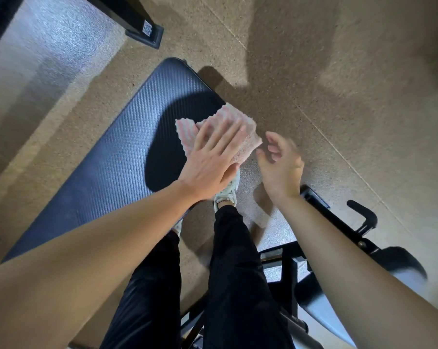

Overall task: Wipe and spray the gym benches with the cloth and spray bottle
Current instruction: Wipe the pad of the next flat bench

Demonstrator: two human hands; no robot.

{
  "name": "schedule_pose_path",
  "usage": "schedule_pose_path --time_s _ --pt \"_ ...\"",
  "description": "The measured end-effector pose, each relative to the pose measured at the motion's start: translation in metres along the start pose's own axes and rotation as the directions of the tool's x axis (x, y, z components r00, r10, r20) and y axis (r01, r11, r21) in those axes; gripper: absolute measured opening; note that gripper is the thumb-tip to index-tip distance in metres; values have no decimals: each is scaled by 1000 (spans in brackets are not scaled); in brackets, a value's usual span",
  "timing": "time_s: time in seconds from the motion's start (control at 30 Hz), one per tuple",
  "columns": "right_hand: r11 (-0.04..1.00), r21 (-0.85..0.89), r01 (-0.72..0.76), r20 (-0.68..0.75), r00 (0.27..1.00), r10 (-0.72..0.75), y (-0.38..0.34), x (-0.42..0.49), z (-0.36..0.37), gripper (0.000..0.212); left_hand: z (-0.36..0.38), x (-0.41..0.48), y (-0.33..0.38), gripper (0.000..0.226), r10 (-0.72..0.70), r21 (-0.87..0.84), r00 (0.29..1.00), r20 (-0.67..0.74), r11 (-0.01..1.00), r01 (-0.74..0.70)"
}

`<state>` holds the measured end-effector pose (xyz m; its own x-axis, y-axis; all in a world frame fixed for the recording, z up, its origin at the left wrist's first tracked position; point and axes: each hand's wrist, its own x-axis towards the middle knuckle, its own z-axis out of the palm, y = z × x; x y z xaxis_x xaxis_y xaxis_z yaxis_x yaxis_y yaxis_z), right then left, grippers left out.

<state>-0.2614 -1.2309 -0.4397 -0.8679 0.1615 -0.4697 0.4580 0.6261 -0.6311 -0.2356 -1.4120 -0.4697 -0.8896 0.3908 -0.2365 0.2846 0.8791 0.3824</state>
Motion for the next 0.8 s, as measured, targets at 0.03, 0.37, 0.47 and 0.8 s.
schedule_pose_path --time_s 0.03,0.37,0.47,0.8 --pt "996 -44 82 13 997 -81 -5 -2 2 41 -3 -8 -3 76 -38 -23 999 -24 999 37" --pt "727 -556 404 426 889 -168 -30 13 35 88 -21 -71 -31 84 -517 24 849 108 855 517" --pt "834 -458 307 421 902 -101 -27 24 17 76 -19 -72 -30 90 -518 50 838 172 854 518" --pt "880 -135 -455 430 774 465 -20 76 -63 18 -26 -67 -25 93 -539 49 823 183 841 539"
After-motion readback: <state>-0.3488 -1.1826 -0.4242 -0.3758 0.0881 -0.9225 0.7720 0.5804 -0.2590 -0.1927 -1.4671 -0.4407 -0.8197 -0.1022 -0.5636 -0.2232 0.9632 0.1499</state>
